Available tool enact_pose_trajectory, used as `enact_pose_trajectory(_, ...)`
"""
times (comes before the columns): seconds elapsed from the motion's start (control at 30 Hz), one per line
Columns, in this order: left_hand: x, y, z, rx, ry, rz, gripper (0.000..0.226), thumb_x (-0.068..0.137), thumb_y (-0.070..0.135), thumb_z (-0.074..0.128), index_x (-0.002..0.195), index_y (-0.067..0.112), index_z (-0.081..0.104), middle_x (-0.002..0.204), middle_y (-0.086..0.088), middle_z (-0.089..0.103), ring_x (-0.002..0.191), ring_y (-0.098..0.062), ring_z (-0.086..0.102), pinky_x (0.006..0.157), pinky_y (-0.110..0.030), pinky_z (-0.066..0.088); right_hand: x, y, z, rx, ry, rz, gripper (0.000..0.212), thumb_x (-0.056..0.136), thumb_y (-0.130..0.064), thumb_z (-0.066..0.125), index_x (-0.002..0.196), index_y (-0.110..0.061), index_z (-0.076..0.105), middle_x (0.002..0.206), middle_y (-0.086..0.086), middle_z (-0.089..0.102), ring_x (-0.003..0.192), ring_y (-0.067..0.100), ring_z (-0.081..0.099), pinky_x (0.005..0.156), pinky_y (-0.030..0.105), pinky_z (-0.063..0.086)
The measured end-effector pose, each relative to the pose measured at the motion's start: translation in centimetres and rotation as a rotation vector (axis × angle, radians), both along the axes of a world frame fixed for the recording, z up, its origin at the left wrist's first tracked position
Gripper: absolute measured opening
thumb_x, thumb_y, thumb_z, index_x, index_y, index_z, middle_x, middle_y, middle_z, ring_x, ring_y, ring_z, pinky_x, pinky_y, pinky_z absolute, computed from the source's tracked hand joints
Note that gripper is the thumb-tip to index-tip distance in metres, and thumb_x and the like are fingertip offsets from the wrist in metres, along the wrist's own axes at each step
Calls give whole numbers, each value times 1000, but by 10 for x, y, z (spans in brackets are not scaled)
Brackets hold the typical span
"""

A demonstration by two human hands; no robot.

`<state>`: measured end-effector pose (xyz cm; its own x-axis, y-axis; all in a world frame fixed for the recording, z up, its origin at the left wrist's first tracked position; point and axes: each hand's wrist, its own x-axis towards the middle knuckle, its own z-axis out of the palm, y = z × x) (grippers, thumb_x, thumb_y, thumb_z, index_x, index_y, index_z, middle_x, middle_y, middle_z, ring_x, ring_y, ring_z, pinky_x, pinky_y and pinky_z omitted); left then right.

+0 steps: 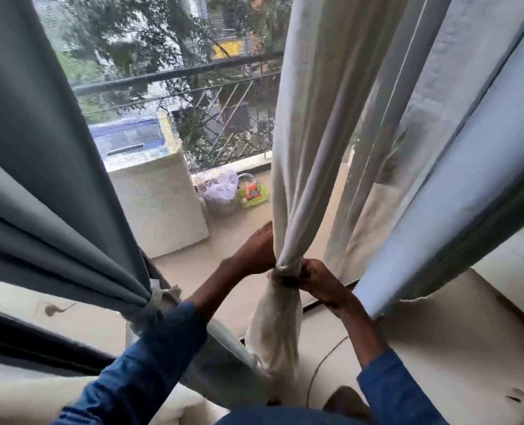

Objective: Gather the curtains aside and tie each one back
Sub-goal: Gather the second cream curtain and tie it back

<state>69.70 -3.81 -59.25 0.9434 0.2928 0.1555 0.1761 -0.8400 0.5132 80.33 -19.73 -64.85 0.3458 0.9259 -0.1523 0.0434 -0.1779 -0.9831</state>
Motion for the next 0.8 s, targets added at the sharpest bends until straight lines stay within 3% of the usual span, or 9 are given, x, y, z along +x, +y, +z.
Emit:
enact_pose_trajectory(0.07, 6, -4, -1, 66, -23, 24, 40, 79, 18, 77, 113, 1, 65, 120, -22, 60, 110, -32, 53, 89, -40, 45, 5, -7, -3, -10, 69, -50, 38, 83, 9, 75, 120, 9, 65, 109, 21, 73, 95, 15, 68, 84, 22, 57)
enact_pose_trajectory(0.2, 11, -3, 4, -139, 86, 8, 19, 79, 2, 64, 96, -5, 69, 99, -19, 71, 95, -35, 65, 82, -47, 52, 12, -10, -8, -1, 172, -114, 37, 85, 11, 71, 121, 2, 63, 94, 1, 79, 87, 6, 71, 81, 21, 54)
enact_pose_trajectory(0.3, 5, -12, 13, -472, 61, -142, 40, 76, 10, 56, 112, 6, 73, 114, -7, 74, 113, -23, 67, 96, -39, 54, 17, -6, -7, 53, 304, -171, 48, 85, 9, 72, 130, 1, 60, 113, 19, 73, 100, 21, 67, 95, 34, 51)
enact_pose_trajectory(0.4, 2, -17, 13, -634, 54, -223, 35, 89, 12, 63, 123, 12, 68, 126, -2, 69, 123, -19, 62, 105, -44, 49, 24, -2, -10, 66, 364, -214, 56, 84, 6, 74, 136, -7, 58, 117, 20, 73, 96, 20, 70, 83, 28, 56)
enact_pose_trajectory(0.47, 10, -19, 9, -673, 3, -157, 30, 92, 18, 65, 120, 7, 68, 123, -10, 70, 120, -26, 63, 103, -53, 48, 27, 0, -7, 62, 401, -215, 55, 82, -2, 78, 133, -15, 62, 114, 9, 75, 95, 13, 71, 74, 21, 55)
enact_pose_trajectory(0.53, 16, -21, 9, -747, -61, -68, 34, 91, 22, 60, 117, 2, 68, 119, -18, 70, 118, -34, 63, 102, -56, 46, 31, 0, -2, 51, 467, -229, 50, 79, -13, 80, 126, -19, 63, 117, 3, 74, 104, 13, 70, 82, 27, 54)
enact_pose_trajectory(0.63, 20, -16, 8, -819, -194, -16, 37, 86, 8, 50, 118, -4, 64, 121, -21, 67, 119, -35, 61, 107, -52, 44, 46, -1, 10, 101, 501, -220, 29, 88, -30, 77, 113, -22, 66, 129, -3, 69, 120, 15, 66, 96, 36, 52)
enact_pose_trajectory(0.8, 23, -10, 4, -849, -328, 120, 39, 81, 7, 48, 114, -6, 64, 114, -19, 71, 111, -33, 66, 98, -46, 52, 52, -15, 22, 135, 448, -321, 31, 101, -35, 58, 116, -15, 76, 128, 8, 71, 125, 18, 64, 96, 38, 48)
